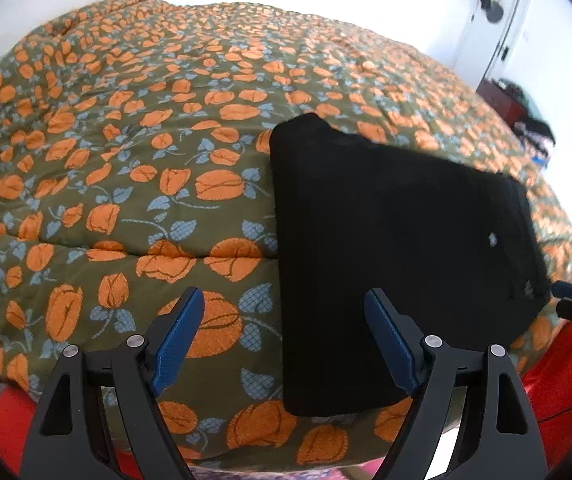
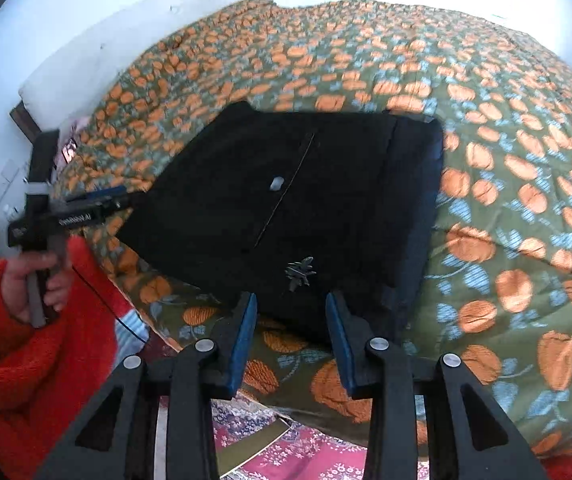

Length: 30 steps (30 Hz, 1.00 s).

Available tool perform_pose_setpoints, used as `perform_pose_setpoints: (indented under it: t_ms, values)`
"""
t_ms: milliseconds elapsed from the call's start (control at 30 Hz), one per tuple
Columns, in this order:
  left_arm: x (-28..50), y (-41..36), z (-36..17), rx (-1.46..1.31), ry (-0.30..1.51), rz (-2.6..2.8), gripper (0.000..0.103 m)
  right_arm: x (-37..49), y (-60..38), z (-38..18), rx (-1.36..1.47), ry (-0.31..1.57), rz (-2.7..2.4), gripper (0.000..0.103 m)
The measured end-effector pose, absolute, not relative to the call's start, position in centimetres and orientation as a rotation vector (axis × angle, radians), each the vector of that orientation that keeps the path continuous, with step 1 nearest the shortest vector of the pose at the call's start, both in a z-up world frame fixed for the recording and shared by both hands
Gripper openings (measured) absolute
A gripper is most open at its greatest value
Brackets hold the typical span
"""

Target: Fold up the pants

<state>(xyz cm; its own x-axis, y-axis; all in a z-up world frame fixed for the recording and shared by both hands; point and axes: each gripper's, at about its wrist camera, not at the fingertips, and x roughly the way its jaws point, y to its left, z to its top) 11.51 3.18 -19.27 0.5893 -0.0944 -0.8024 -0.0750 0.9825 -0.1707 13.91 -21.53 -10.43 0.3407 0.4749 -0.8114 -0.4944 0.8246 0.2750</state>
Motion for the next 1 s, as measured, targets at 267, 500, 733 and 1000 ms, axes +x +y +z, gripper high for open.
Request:
perform_pose_setpoints:
  t_ms: [267,500,733,1000]
  values:
    - [13.1,5.9,-21.3,-0.486,1.022,-0.176,0.085,19.4,-28.3,-13.1,0.458,1.193,0.585,0.064]
    - [16.0,4.0,-24.4,-0.494,1.184,-0.277,0.089,21.5,-26.1,-17.3,0.463,1.336,0.627,0.071]
    - [15.7,1.7,-21.1,-0.400,1.116,-0.321,0.030,21.6,-24.7,-16.7,0.434,1.337,0.675,0.042]
    - [19.6,3.5,-10.9,-0.400,0.871,-0.350,0.026,23.5,-21.6,-6.9,0.382,1.092,0.801,0.036]
